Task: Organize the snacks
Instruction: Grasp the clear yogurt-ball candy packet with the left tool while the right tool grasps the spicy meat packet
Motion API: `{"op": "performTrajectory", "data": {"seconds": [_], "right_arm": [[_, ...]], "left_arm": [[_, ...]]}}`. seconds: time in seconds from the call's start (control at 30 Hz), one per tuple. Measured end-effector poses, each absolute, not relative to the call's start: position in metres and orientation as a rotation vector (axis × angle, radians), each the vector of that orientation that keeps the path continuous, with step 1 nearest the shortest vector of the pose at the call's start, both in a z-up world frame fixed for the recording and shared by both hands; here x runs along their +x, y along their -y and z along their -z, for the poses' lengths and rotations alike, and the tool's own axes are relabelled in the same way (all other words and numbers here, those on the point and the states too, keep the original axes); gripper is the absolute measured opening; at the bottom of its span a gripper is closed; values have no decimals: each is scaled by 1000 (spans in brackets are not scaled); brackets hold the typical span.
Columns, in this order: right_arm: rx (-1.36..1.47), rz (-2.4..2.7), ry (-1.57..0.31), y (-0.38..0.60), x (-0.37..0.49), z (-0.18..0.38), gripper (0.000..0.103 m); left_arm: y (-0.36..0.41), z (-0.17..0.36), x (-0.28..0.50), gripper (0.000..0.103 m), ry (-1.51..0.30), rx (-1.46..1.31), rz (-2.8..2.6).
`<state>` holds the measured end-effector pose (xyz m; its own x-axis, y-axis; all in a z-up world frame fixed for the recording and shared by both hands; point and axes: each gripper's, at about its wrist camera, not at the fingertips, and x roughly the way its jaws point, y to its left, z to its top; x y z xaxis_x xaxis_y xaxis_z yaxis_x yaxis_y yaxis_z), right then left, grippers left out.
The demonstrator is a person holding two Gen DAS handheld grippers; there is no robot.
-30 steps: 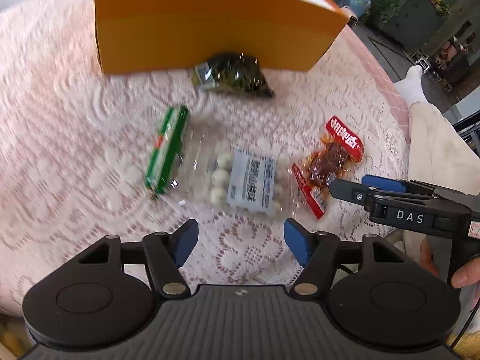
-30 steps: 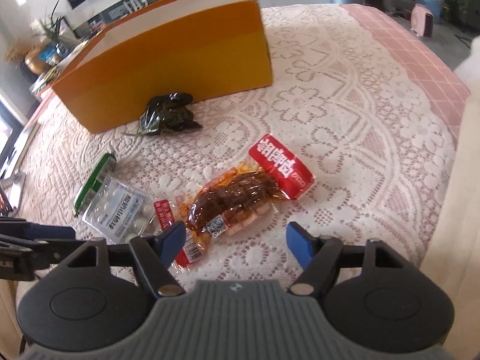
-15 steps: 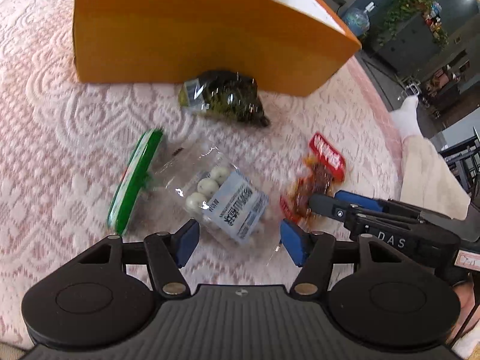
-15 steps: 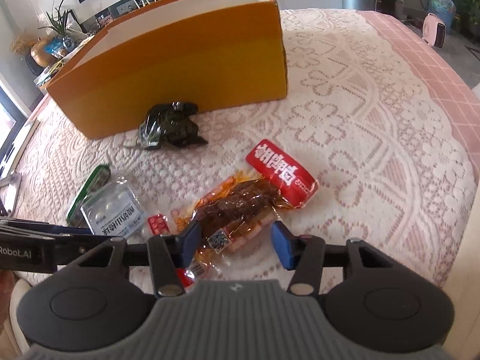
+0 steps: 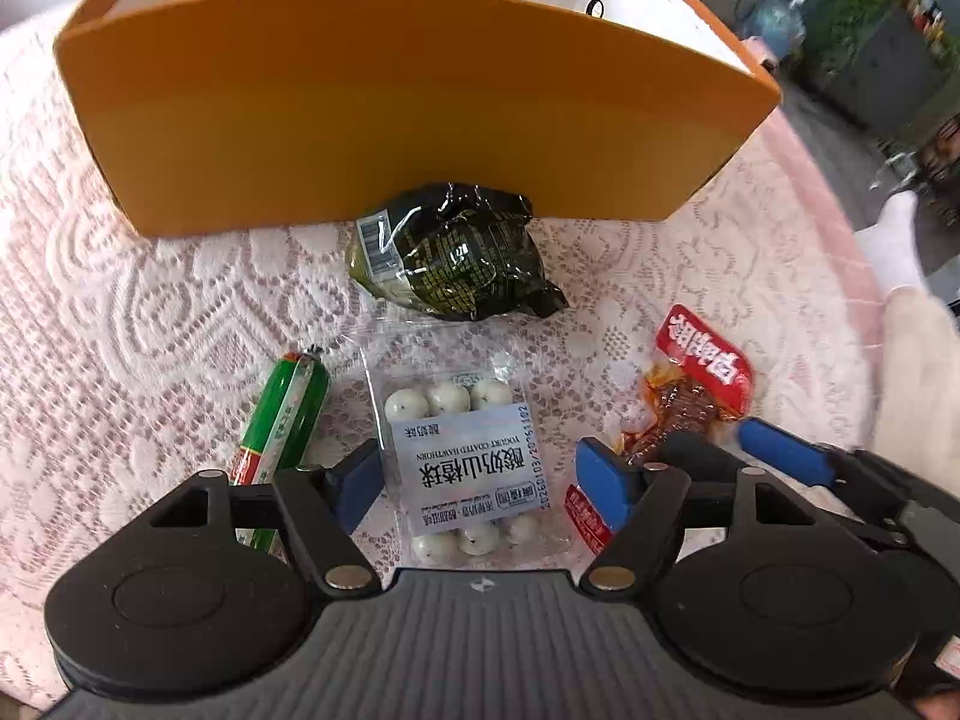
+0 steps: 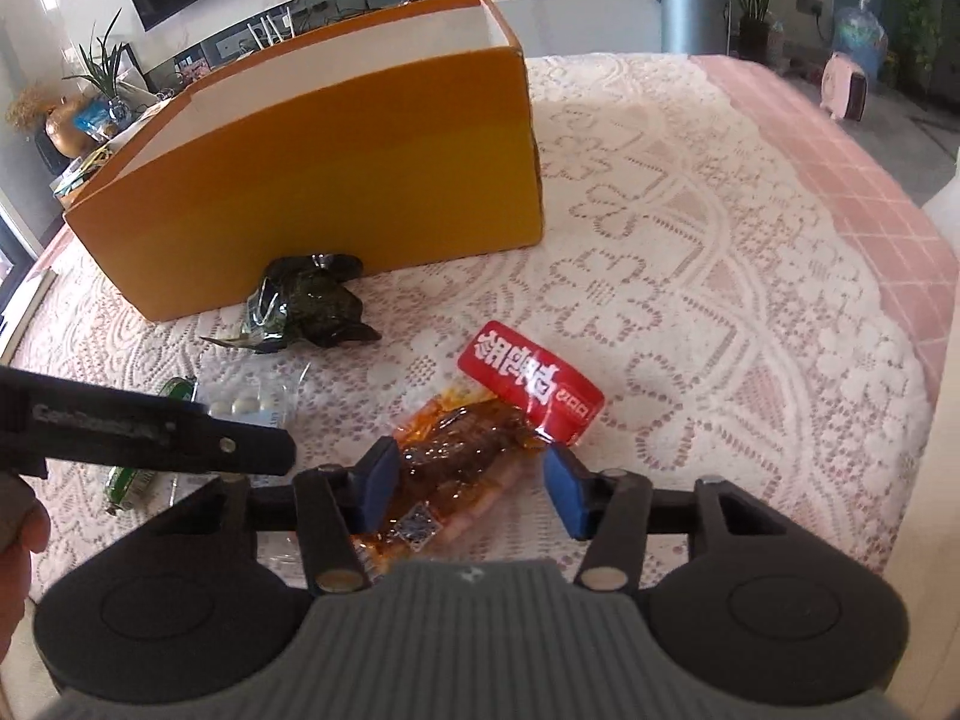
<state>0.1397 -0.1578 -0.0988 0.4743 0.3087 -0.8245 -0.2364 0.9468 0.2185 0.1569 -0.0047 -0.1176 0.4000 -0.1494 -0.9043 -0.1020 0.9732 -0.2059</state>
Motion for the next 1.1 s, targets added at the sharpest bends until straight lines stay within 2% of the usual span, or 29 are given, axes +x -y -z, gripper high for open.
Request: {"op": "performTrajectory", "data": {"seconds": [0.07, 0.1, 0.27, 0.37, 0.67, 0.8, 1.0, 1.1], "right_arm": [[64, -310, -1007, 160, 138, 99, 56], [68, -303, -1007, 161, 137, 99, 61], [151, -277, -1054, 168, 137, 104, 63], [200, -279, -1065, 171, 134, 105, 66], [203, -298, -1067, 152, 140, 104, 64], [116, -291, -1068, 136, 140, 102, 72], [54, -255, -1047, 120, 140, 104, 72], [17, -259, -1017, 111, 140, 104, 65]], "left_arm": [[11, 119, 161, 84, -1169, -201, -4], [15, 122, 164, 84, -1173, -177, -16], [33, 130, 167, 84, -1158, -62, -31], [38, 133, 166, 71, -1142, -32, -20], [2, 125, 142, 68, -1054, -200, 44], [-8, 118, 135, 67, -1028, -253, 40], [-18, 101, 129, 67, -998, -283, 49], [-20, 96, 125, 67, -995, -285, 49]]}}
